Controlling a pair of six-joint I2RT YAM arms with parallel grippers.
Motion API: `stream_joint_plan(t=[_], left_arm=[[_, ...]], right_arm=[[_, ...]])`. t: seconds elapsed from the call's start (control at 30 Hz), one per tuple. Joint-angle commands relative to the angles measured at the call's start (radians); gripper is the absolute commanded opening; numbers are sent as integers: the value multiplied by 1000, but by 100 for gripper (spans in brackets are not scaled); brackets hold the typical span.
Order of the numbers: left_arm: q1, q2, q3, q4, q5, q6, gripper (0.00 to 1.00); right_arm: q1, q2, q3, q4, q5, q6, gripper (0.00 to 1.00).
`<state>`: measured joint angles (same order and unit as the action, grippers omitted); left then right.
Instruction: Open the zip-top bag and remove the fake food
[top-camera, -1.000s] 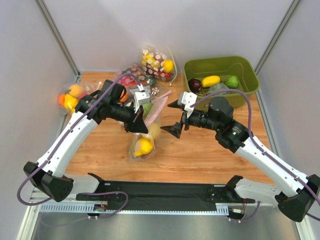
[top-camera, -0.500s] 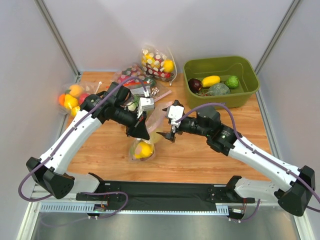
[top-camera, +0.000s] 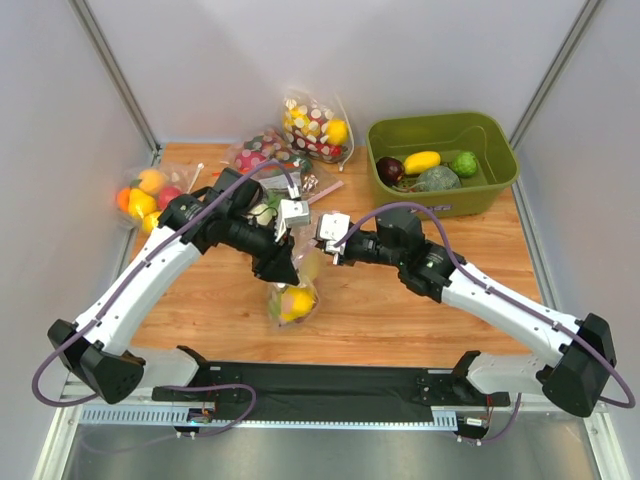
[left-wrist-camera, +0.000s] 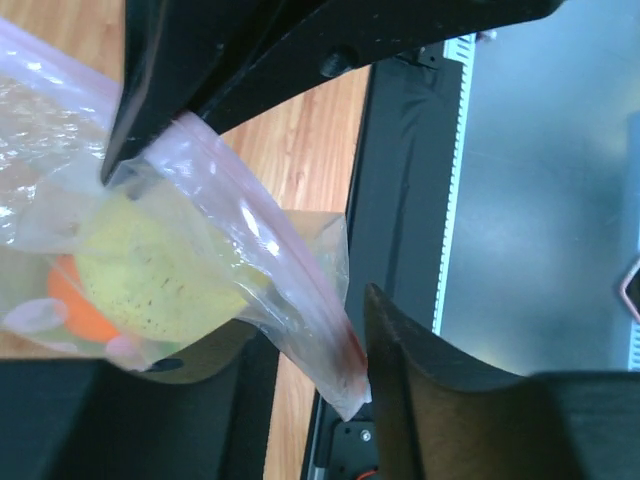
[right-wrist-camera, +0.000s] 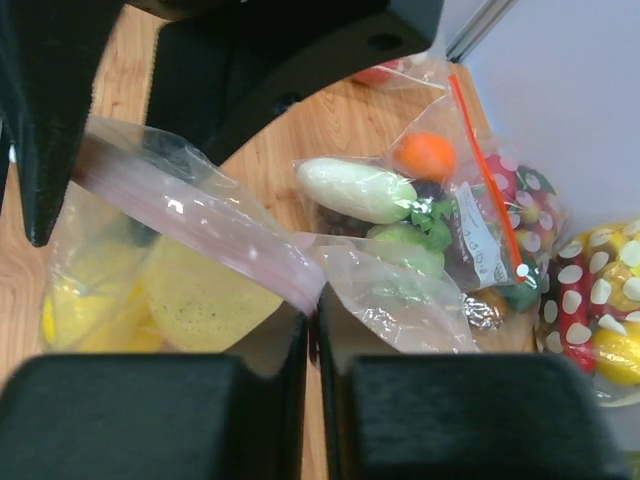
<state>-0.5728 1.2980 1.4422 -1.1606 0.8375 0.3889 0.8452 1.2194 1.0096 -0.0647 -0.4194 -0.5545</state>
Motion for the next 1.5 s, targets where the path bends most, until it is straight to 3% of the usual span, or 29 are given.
stream_joint_plan(t=[0.0, 0.07, 0.17, 0.37, 0.57, 0.73, 1.3, 1.47], left_arm=[[-6, -64, -25, 91, -61, -25, 47], [-6, -80, -46, 145, -142, -61, 60], [-6, -109, -88, 228, -264, -113, 70], [-6, -268, -218, 464, -455, -214, 76], [-6, -442, -406, 784, -480, -321, 82], [-6, -488, -566, 1013, -442, -427, 83], [-6, -462, -732, 1326, -376, -536, 82], [-6, -444, -741, 1319, -376, -525, 62]], right_arm=[[3, -3, 95, -81, -15, -24, 0], [5, -4, 110, -131, 5, -18, 0], [5, -3, 171, -222, 68, 27, 0], [2, 29, 328, -446, 185, 67, 0], [-23, 64, 383, -521, 157, 113, 0], [-60, 107, 435, -560, 168, 200, 0], [-133, 195, 511, -619, 113, 381, 0], [-156, 201, 508, -619, 76, 412, 0]])
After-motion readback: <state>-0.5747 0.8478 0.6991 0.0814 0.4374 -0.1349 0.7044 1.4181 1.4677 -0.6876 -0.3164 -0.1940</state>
